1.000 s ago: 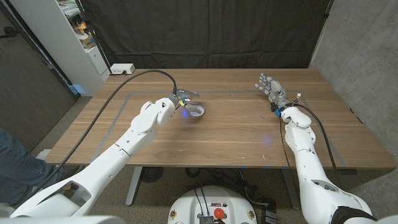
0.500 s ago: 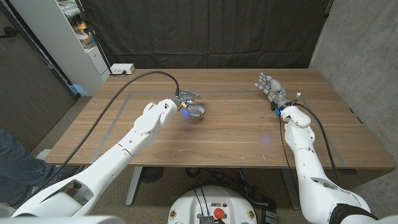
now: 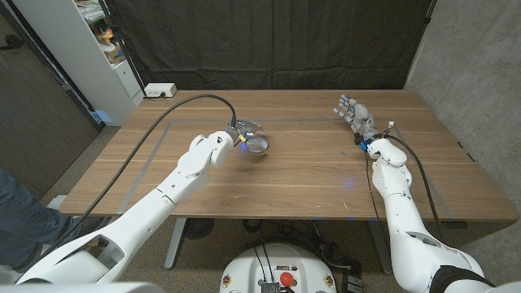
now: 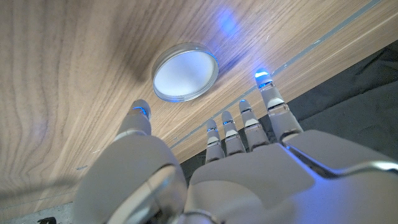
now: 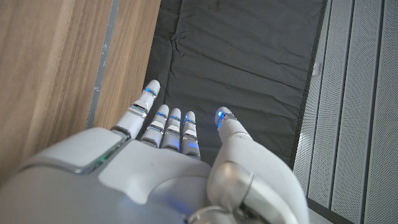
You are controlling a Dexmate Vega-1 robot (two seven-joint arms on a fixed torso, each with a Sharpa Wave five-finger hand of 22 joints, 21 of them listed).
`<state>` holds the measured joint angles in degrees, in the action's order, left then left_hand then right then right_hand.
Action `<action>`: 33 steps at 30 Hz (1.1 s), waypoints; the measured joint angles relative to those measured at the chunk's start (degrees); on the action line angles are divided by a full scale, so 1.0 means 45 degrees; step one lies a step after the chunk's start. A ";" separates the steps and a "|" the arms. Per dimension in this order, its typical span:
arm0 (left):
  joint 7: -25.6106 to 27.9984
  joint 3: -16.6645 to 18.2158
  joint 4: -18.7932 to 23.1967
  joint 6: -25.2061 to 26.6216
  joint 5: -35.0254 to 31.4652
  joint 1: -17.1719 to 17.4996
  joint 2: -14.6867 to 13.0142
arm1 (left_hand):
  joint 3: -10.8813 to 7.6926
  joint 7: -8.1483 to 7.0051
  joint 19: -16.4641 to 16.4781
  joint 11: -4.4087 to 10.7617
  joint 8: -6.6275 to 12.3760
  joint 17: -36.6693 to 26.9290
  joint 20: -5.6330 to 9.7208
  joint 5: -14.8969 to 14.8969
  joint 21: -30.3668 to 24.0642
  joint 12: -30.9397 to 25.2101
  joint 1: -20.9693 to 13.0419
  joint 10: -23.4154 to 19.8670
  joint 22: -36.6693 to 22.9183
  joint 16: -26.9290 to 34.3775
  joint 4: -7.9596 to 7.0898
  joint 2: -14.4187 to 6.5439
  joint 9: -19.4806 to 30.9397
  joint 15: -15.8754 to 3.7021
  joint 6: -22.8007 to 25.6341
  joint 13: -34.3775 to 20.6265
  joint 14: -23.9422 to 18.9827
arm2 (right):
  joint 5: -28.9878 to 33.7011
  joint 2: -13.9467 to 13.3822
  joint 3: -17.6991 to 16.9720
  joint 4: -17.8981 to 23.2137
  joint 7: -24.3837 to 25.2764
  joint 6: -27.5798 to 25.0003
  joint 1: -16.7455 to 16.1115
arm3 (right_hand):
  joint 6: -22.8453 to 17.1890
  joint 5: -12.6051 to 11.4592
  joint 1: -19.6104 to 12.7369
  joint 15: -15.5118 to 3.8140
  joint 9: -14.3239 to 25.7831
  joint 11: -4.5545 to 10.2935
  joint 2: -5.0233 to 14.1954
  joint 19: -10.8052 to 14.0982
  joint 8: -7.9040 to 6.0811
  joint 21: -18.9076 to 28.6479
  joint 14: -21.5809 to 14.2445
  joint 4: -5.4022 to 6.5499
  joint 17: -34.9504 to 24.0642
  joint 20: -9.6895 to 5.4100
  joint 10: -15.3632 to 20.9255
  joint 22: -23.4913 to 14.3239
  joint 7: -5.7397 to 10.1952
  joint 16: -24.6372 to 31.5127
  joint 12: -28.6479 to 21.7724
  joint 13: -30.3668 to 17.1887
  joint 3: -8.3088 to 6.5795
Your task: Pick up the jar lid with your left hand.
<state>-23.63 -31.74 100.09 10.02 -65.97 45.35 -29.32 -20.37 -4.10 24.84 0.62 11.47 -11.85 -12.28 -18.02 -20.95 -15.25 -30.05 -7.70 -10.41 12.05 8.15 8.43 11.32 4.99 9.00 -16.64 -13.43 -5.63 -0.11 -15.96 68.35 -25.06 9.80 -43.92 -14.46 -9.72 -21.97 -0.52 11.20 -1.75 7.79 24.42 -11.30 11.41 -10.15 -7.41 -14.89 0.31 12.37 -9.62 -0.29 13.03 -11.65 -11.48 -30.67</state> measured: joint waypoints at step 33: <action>-0.0065 -0.0476 -0.0833 -0.0172 0.0287 -0.0563 0.0360 | 0.0092 0.0000 -0.0068 -0.0002 0.0000 0.0001 -0.0068 -0.0050 0.0185 0.0000 -0.0051 -0.0005 0.0000 0.0000 -0.0012 -0.0051 0.0000 0.0000 0.0001 -0.0061 -0.0001 | -0.0206 0.0081 -0.0203 -0.0041 -0.0041 0.0158 -0.0160 | 0.0006 0.0000 0.0000 0.0000 0.0000 0.0000 0.0000 -0.0001 0.0000 0.0000 0.0002 0.0000 -0.0003 -0.0001 0.0000 0.0000 -0.0005 0.0000 0.0000 0.0000 -0.0001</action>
<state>-23.93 -33.89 96.34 9.25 -64.68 42.81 -27.70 -19.95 -4.10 24.53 0.61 11.47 -11.85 -12.59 -18.25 -20.12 -15.25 -30.28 -7.73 -10.41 12.05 8.09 8.20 11.32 4.99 9.01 -16.92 -13.43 -6.56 0.25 -16.88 68.17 -25.25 10.51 -44.64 -14.44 -9.72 -21.97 -0.52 11.20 -1.75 7.79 24.41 -11.30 11.41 -10.14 -7.41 -14.91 0.30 12.37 -9.62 -0.31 13.02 -11.65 -11.49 -30.67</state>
